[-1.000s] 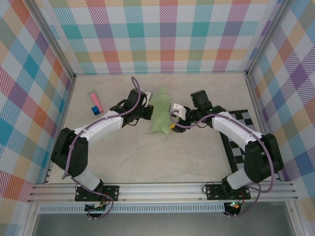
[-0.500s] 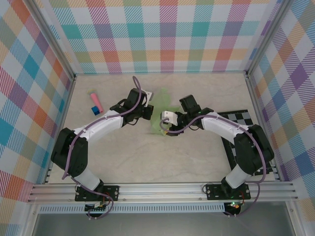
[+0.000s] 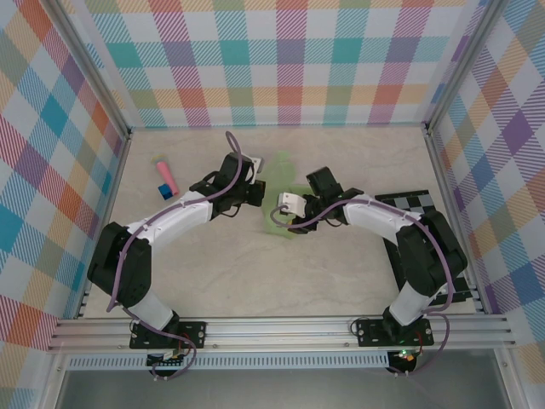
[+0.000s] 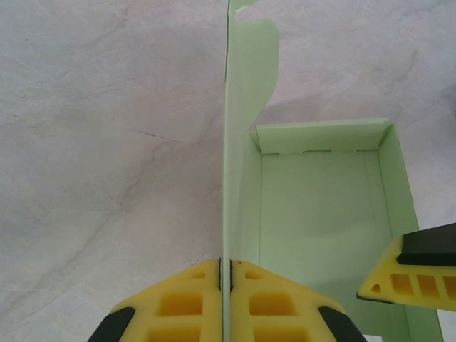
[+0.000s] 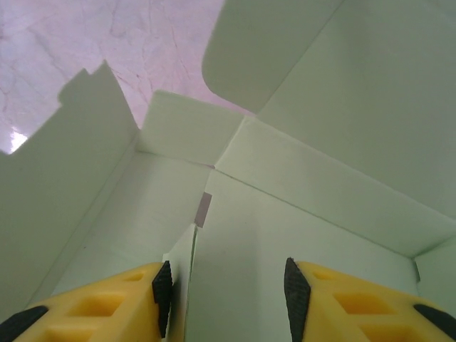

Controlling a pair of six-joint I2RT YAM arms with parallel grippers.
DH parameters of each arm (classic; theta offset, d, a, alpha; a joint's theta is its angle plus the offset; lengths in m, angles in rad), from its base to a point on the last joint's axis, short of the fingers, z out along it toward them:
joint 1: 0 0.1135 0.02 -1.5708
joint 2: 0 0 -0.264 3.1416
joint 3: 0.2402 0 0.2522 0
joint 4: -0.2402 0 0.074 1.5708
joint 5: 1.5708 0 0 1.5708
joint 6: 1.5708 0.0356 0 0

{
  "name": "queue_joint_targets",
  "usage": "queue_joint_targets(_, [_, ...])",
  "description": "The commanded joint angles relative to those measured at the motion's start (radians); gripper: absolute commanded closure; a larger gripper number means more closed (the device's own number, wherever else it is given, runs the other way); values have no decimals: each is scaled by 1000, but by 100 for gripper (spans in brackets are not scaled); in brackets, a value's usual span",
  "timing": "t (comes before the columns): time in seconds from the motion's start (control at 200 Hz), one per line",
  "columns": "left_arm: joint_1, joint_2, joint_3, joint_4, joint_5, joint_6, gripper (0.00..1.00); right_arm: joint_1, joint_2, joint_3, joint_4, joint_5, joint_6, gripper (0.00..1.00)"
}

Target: Fold the paper box

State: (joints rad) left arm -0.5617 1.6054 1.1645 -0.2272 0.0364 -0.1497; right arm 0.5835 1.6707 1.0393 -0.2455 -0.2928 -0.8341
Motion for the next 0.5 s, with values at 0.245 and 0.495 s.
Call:
queue_joint_targets(0.245, [-11, -14, -16, 29, 23, -100, 100, 110, 86, -55, 174, 436, 266, 52])
queue_joint_targets(0.495, [-16, -9, -29, 35, 13, -144, 100, 159, 123, -56, 248, 704, 392, 49])
